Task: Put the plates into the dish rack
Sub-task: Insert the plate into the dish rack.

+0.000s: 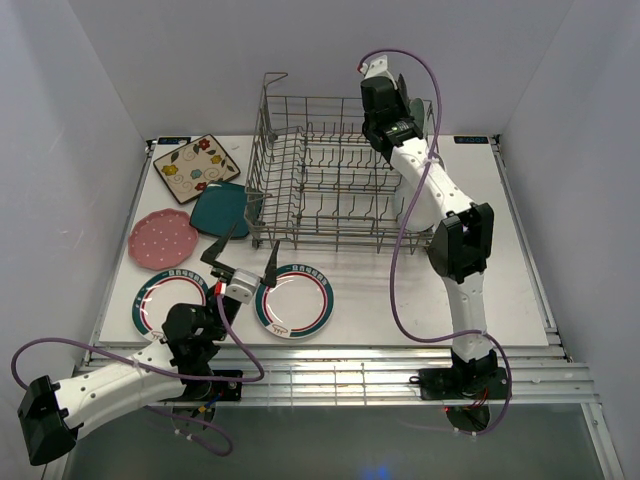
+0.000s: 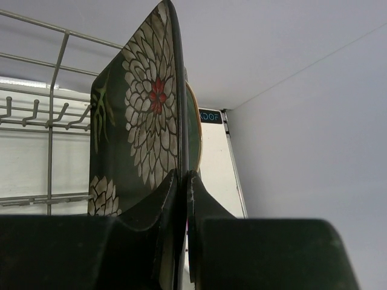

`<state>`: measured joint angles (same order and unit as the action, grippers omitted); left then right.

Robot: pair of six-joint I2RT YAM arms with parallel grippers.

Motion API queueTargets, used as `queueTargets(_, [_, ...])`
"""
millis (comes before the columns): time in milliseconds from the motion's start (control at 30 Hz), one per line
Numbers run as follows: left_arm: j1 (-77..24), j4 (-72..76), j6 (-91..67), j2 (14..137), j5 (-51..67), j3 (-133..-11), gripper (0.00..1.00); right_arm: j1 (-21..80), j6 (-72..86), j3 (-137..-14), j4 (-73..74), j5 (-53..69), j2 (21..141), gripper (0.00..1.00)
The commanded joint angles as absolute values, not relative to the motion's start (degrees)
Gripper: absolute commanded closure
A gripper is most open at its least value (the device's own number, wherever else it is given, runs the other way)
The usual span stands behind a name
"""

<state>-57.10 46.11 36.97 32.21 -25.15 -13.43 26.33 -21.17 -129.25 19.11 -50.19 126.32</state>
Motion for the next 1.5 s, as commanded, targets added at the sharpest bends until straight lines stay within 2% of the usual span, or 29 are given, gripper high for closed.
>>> queueTargets(0, [-56.95,47.64,37.27,32.61,-26.1,-12.75,0.02,26.1,-22.5,-135.17,9.05,-51.59,125.24,0.92])
queueTargets(900, [-56.95,48.52,37.79,32.08,-26.63,-12.57,0.02,27.33,-22.06,-135.97,8.97,-50.63,131.04,0.92])
queueTargets(1467, [-56.95,48.52,37.79,32.96,-26.98,-12.57,0.02,25.23,-15.03,-135.71,12.13,-43.51,133.15,0.92])
